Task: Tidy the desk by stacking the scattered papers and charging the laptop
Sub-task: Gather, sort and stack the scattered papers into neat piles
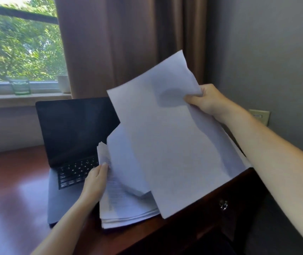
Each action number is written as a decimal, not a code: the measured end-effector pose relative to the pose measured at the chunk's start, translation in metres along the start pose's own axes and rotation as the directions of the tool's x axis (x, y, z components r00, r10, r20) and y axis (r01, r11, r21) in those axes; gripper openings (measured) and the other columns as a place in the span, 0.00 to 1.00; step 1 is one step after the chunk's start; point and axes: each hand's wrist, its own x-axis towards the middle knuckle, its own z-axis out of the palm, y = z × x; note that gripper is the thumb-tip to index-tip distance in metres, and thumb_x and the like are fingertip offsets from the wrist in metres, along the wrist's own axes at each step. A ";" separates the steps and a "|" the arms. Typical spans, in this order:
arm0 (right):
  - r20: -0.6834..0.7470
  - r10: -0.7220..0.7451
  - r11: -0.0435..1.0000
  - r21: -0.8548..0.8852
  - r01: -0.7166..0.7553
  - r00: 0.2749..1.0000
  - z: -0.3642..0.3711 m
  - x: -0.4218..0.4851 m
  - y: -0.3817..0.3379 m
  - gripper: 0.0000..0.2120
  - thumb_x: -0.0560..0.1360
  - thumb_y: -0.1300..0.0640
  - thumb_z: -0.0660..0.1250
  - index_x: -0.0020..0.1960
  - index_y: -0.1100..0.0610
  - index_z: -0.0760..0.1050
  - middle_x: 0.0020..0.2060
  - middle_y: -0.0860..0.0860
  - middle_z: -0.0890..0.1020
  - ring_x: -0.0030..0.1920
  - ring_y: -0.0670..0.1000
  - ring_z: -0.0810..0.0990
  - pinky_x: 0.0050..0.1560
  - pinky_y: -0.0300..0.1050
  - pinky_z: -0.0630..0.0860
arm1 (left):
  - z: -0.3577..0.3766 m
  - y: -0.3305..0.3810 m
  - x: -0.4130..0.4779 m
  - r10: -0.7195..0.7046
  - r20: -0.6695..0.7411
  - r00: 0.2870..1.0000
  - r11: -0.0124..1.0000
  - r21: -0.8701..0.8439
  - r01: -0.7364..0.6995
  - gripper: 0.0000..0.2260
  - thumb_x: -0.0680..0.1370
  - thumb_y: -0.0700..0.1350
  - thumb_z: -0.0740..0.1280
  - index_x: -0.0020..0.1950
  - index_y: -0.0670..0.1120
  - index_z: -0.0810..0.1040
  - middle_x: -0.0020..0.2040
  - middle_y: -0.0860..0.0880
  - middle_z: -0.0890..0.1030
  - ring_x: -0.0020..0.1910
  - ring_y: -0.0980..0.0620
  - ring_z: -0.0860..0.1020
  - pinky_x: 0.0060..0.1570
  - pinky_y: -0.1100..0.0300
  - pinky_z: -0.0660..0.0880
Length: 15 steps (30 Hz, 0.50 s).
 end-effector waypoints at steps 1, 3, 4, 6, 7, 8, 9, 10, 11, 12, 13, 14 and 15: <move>-0.003 0.040 0.998 -0.038 -0.040 0.999 0.000 0.003 0.008 0.07 0.76 0.62 0.66 0.40 0.59 0.78 0.28 0.44 0.80 0.30 0.41 0.77 0.32 0.37 0.72 | 0.000 0.000 0.000 -0.007 0.005 1.000 1.000 -0.020 0.007 0.17 0.83 0.50 0.55 0.42 0.42 0.76 0.43 0.47 0.78 0.44 0.48 0.74 0.48 0.52 0.68; -0.010 0.135 0.982 -0.131 -0.135 0.991 0.001 0.007 0.028 0.03 0.75 0.63 0.66 0.43 0.61 0.78 0.35 0.51 0.80 0.35 0.47 0.77 0.34 0.39 0.72 | 0.000 -0.001 0.001 -0.022 0.019 1.000 0.998 -0.060 0.023 0.18 0.80 0.56 0.56 0.43 0.43 0.75 0.42 0.47 0.77 0.43 0.49 0.73 0.47 0.53 0.68; 0.008 0.183 0.969 -0.173 -0.179 0.983 0.003 0.008 0.038 0.03 0.75 0.62 0.66 0.43 0.59 0.78 0.37 0.52 0.80 0.37 0.50 0.78 0.36 0.40 0.72 | 0.001 -0.001 0.001 -0.031 0.018 0.999 0.998 -0.062 0.033 0.18 0.79 0.56 0.55 0.43 0.44 0.75 0.41 0.47 0.76 0.42 0.49 0.73 0.46 0.53 0.68; 0.060 0.269 0.942 -0.224 -0.250 0.961 0.010 0.009 0.058 0.03 0.74 0.63 0.66 0.42 0.58 0.78 0.39 0.54 0.80 0.39 0.52 0.79 0.38 0.40 0.73 | 0.003 -0.002 0.003 -0.033 0.009 0.999 0.997 -0.069 0.034 0.15 0.82 0.52 0.55 0.42 0.44 0.72 0.38 0.46 0.72 0.40 0.51 0.70 0.42 0.55 0.64; 0.077 0.303 0.931 -0.235 -0.278 0.950 0.014 0.008 0.066 0.03 0.74 0.64 0.66 0.43 0.59 0.78 0.39 0.54 0.80 0.38 0.52 0.79 0.36 0.40 0.73 | 0.004 -0.002 0.003 -0.032 0.004 0.999 0.996 -0.082 0.032 0.14 0.83 0.51 0.55 0.42 0.45 0.71 0.38 0.46 0.71 0.39 0.51 0.68 0.41 0.56 0.63; 0.086 0.332 0.921 -0.244 -0.303 0.939 0.018 0.008 0.074 0.03 0.74 0.64 0.66 0.45 0.60 0.79 0.39 0.54 0.80 0.37 0.52 0.78 0.35 0.39 0.72 | 0.004 -0.001 0.003 -0.034 0.003 0.999 0.996 -0.081 0.034 0.13 0.82 0.50 0.56 0.41 0.45 0.71 0.37 0.46 0.69 0.38 0.51 0.67 0.39 0.56 0.62; 0.090 0.358 0.910 -0.257 -0.325 0.930 0.022 0.008 0.082 0.03 0.74 0.64 0.66 0.46 0.60 0.79 0.39 0.54 0.80 0.38 0.52 0.78 0.35 0.39 0.72 | 0.003 -0.001 0.003 -0.027 0.006 1.000 0.998 -0.055 0.027 0.13 0.82 0.48 0.57 0.39 0.45 0.70 0.35 0.46 0.68 0.35 0.51 0.66 0.37 0.56 0.61; 0.088 0.379 0.898 -0.276 -0.344 0.921 0.026 0.009 0.088 0.03 0.74 0.64 0.67 0.47 0.60 0.79 0.40 0.55 0.80 0.39 0.52 0.78 0.36 0.40 0.72 | 0.002 -0.001 0.002 -0.017 0.009 1.000 1.000 -0.001 0.017 0.14 0.81 0.46 0.60 0.37 0.43 0.69 0.32 0.46 0.66 0.33 0.51 0.64 0.35 0.57 0.60; 0.084 0.401 0.884 -0.296 -0.362 0.912 0.029 0.011 0.094 0.03 0.73 0.63 0.67 0.47 0.61 0.78 0.41 0.55 0.80 0.41 0.53 0.78 0.39 0.41 0.72 | 0.002 -0.001 0.002 -0.005 0.010 1.000 0.998 0.066 0.005 0.13 0.79 0.43 0.62 0.35 0.39 0.69 0.31 0.45 0.66 0.31 0.51 0.64 0.33 0.57 0.59; 0.078 0.418 0.874 -0.308 -0.377 0.905 0.032 0.013 0.099 0.04 0.73 0.63 0.67 0.47 0.60 0.78 0.41 0.55 0.80 0.42 0.53 0.79 0.42 0.41 0.72 | 0.001 -0.002 0.001 -0.001 0.010 1.000 0.993 0.117 0.000 0.12 0.77 0.40 0.64 0.36 0.35 0.70 0.31 0.44 0.67 0.30 0.50 0.65 0.32 0.58 0.60; 0.071 0.427 0.868 -0.312 -0.386 0.902 0.034 0.015 0.103 0.04 0.73 0.63 0.67 0.47 0.60 0.78 0.41 0.55 0.80 0.42 0.53 0.79 0.42 0.41 0.72 | 0.001 -0.002 0.001 0.000 0.010 1.000 0.989 0.146 -0.002 0.09 0.75 0.38 0.64 0.39 0.32 0.72 0.32 0.44 0.71 0.31 0.50 0.67 0.31 0.58 0.61; 0.057 0.432 0.863 -0.315 -0.394 0.900 0.036 0.019 0.107 0.04 0.72 0.64 0.67 0.46 0.60 0.78 0.40 0.55 0.79 0.42 0.54 0.79 0.42 0.41 0.72 | 0.001 -0.002 0.001 0.002 0.012 1.000 0.988 0.152 -0.004 0.08 0.73 0.37 0.64 0.41 0.31 0.73 0.34 0.43 0.73 0.31 0.50 0.68 0.32 0.58 0.62; 0.038 0.436 0.858 -0.319 -0.402 0.899 0.037 0.022 0.112 0.05 0.71 0.65 0.66 0.46 0.61 0.79 0.40 0.55 0.79 0.41 0.54 0.79 0.41 0.41 0.72 | 0.001 -0.001 0.000 0.004 0.018 1.000 0.989 0.146 -0.007 0.07 0.73 0.37 0.64 0.42 0.31 0.75 0.34 0.43 0.75 0.31 0.50 0.69 0.32 0.58 0.63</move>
